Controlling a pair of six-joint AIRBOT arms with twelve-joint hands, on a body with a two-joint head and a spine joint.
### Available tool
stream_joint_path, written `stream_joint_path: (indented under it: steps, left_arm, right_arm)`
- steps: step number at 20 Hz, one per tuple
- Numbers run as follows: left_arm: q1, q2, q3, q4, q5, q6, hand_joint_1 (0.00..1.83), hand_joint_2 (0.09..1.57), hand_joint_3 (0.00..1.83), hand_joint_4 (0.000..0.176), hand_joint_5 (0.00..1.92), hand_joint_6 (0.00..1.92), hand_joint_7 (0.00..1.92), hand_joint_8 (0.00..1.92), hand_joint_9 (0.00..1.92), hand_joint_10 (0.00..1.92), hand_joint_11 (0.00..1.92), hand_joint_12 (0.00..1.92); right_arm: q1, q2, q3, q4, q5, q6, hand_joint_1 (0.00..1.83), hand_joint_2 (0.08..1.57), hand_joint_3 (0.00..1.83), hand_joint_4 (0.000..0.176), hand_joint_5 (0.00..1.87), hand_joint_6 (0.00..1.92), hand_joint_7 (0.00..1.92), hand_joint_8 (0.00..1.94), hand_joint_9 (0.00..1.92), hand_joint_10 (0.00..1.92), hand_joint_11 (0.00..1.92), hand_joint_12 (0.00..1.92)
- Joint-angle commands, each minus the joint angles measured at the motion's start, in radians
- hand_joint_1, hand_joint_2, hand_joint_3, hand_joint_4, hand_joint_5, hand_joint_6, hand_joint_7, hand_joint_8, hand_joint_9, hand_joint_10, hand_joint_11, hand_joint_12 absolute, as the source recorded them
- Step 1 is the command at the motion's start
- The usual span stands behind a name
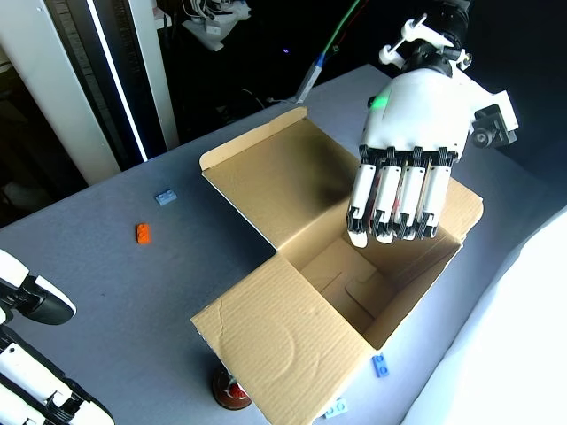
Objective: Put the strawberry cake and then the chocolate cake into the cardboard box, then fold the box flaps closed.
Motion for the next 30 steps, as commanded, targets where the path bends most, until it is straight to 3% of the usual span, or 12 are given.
stream_joint_path:
  steps: [1,7,9,12,15,17,19,21,23,24,25,30]
  left_arm:
    - [-0.005,-0.002,0.010,-0.051,0.014,0.015,1.08,1.24,0.00,0.018,0.28,1.04,0.20,1.53,0.24,1.59,0.20,1.83]
    - [0.025,-0.021,0.019,-0.051,0.038,0.051,1.04,1.25,0.00,0.013,0.32,0.93,0.21,1.49,0.26,1.53,0.22,1.78]
    - [0.031,-0.024,0.018,-0.051,0.042,0.064,1.06,1.24,0.00,0.001,0.30,0.98,0.22,1.50,0.26,1.55,0.21,1.79]
    - [0.036,-0.029,0.022,-0.051,0.047,0.071,1.02,1.24,0.00,0.000,0.36,0.80,0.21,1.45,0.23,1.58,0.21,1.79]
    - [0.037,-0.029,0.021,-0.051,0.047,0.071,1.02,1.22,0.00,0.000,0.36,0.77,0.18,1.44,0.23,1.53,0.22,1.74]
    - [0.037,-0.029,0.021,-0.051,0.046,0.071,1.03,1.12,0.00,0.000,0.48,0.41,0.35,1.03,0.37,1.19,0.30,1.50]
    - [0.036,-0.029,0.020,-0.051,0.045,0.071,0.95,1.08,0.00,0.010,0.44,0.19,0.49,0.44,0.42,0.77,0.15,1.40]
    - [0.036,-0.029,0.018,-0.049,0.044,0.071,0.88,1.03,0.00,0.011,0.42,0.04,0.55,0.09,0.47,0.39,0.09,1.27]
    - [0.036,-0.029,0.017,-0.047,0.042,0.071,0.84,1.02,0.00,0.011,0.38,0.01,0.54,0.03,0.51,0.25,0.09,1.21]
    - [0.036,-0.029,0.017,-0.046,0.042,0.071,0.76,0.99,0.00,0.021,0.32,0.00,0.48,0.00,0.52,0.08,0.08,1.10]
    - [0.036,-0.029,0.018,-0.046,0.041,0.071,0.72,0.96,0.00,0.036,0.29,0.00,0.43,0.00,0.48,0.05,0.05,1.08]
    - [0.019,-0.026,0.037,-0.036,0.026,0.071,0.60,0.92,0.00,0.059,0.18,0.00,0.28,0.00,0.36,0.00,0.00,1.06]
  right_arm:
    - [0.013,0.013,0.003,-0.016,0.104,0.000,0.93,1.06,0.00,0.000,0.05,0.00,0.14,0.00,0.14,0.00,0.00,0.35]
    - [0.013,0.010,0.003,-0.017,0.104,-0.001,0.91,1.06,0.00,0.000,0.05,0.00,0.12,0.00,0.14,0.00,0.00,0.47]
    - [0.013,0.010,0.003,-0.017,0.104,-0.001,0.93,1.06,0.00,0.000,0.05,0.00,0.11,0.00,0.14,0.00,0.00,0.49]
    - [0.013,0.010,0.003,-0.017,0.104,-0.001,0.94,1.06,0.00,0.000,0.03,0.00,0.14,0.00,0.13,0.00,0.00,0.37]
    - [0.013,0.010,0.003,-0.017,0.106,-0.001,0.94,1.06,0.00,0.000,0.04,0.01,0.14,0.00,0.12,0.00,0.00,0.33]
    - [0.013,0.010,0.003,-0.017,0.107,-0.002,0.94,1.05,0.00,0.000,0.01,0.00,0.13,0.00,0.12,0.00,0.00,0.28]
    - [0.013,0.010,0.003,-0.017,0.107,-0.002,0.94,1.05,0.00,0.000,0.03,0.01,0.12,0.00,0.14,0.01,0.00,0.32]
    - [0.013,0.010,0.003,-0.017,0.108,-0.002,0.95,1.04,0.00,0.000,0.05,0.01,0.11,0.00,0.14,0.01,0.00,0.36]
    - [0.013,0.010,0.003,-0.017,0.108,-0.002,0.95,1.04,0.00,0.000,0.05,0.01,0.09,0.00,0.13,0.00,0.00,0.37]
    - [0.013,0.010,0.003,-0.017,0.109,-0.003,0.95,1.04,0.00,0.000,0.05,0.01,0.10,0.00,0.14,0.01,0.00,0.39]
    - [0.013,0.010,0.003,-0.017,0.109,-0.003,0.94,1.04,0.00,0.000,0.05,0.01,0.11,0.01,0.14,0.01,0.00,0.40]
    - [0.012,0.010,0.003,-0.017,0.111,-0.003,0.95,1.05,0.00,0.000,0.06,0.01,0.12,0.00,0.13,0.00,0.00,0.32]
